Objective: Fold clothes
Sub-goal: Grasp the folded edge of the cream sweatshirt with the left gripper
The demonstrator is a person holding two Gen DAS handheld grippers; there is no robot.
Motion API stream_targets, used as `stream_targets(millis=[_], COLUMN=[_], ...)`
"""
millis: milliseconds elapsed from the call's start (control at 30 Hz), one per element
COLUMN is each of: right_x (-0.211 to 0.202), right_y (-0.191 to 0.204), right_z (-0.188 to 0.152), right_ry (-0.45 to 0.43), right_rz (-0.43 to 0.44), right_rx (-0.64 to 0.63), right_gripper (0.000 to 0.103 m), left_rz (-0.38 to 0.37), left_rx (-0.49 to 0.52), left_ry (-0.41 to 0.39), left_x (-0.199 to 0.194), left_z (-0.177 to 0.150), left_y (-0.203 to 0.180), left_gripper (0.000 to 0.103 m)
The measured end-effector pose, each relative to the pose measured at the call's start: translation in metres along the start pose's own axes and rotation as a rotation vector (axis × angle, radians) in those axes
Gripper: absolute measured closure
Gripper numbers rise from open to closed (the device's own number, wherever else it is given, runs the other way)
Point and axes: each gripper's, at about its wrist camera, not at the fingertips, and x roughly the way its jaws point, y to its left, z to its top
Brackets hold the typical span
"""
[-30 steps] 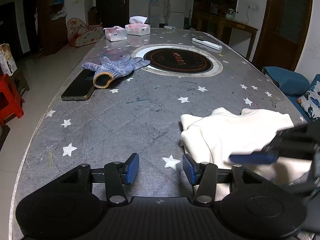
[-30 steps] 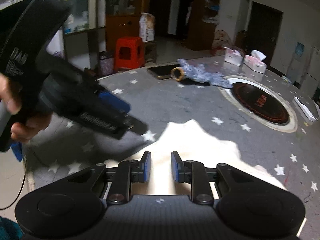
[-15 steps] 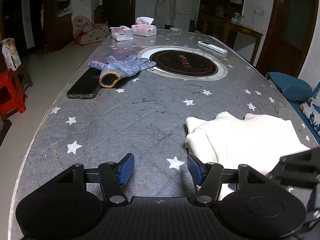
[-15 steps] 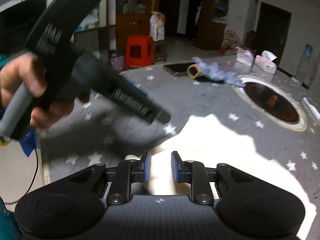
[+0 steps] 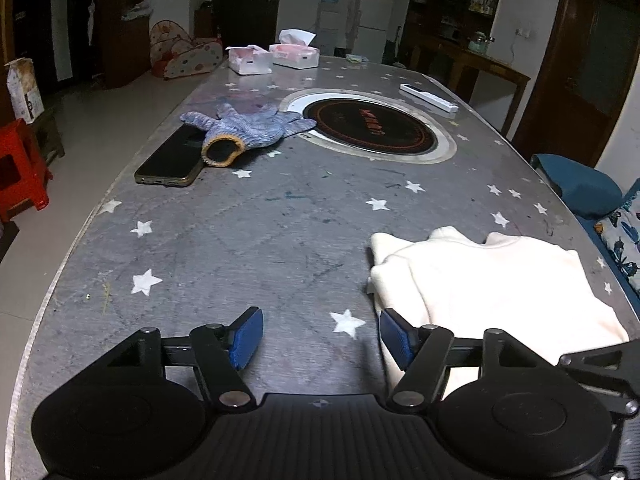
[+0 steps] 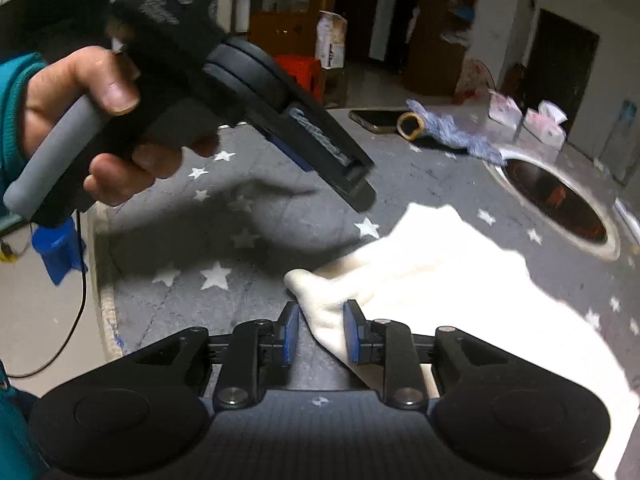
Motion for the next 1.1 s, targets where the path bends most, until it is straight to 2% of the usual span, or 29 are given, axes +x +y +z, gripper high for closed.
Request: stream_targets(millis=[167,333,400,467,600,833,933,1033,1100], right_x=[-0.005,0.012,0.016,0.015,0.006,-0.024,-0.034,-0.041,-0.041], right_y=[0.004,0.013,0.014,0.008,-0.007,-0.04,-0.053,-0.06,-0.059], right_z=[0.006,0.003,0.003,0.005,0.008,0.011,0.01,0.009,0.008], right_ry=[-0.031,-0.008,-0.009,-0.013,-0.034,-0.114,-0.143,-0.163,-0.163], right_rz=[-0.028,-0.045,-0.059,-0.059,-0.039,0.031,0.056,0.072,0.08], right_rx=[-0.048,-0.102,-0.119,-0.089,0.005,0.19,0.253,0.284,0.286], right_gripper=[0.063,0.06,0.063,0.081,0.085,0.086,0.086,0.086,0.086], left_rz=[-0.034,-0.079,-0.093,-0.108,-0.162,-0.259,-0.296,-0.348,-0.373], left_rx=[-0.058,-0.133,-0.163,-0.198,-0.29,-0.428,-0.475,-0.529,-0.558], left_ry=[0.012,0.035,0.04,0.045,0.061,0.117,0.135,0.15,0.164], left_x=[0.002,0.004,0.005,0.006,0.011,0.025,0.032,0.039,0.044], left_z=[0.003,0.004,0.005,0.005,0.006,0.004,0.003,0.002,0.0], left_y=[0.004,0.006,0.007,0.008,0.011,0.011,0.009,0.007,0.006], left_gripper=[0.032,0.027,0.023,0.02,0.017,0.017,0.02,0.027,0.042])
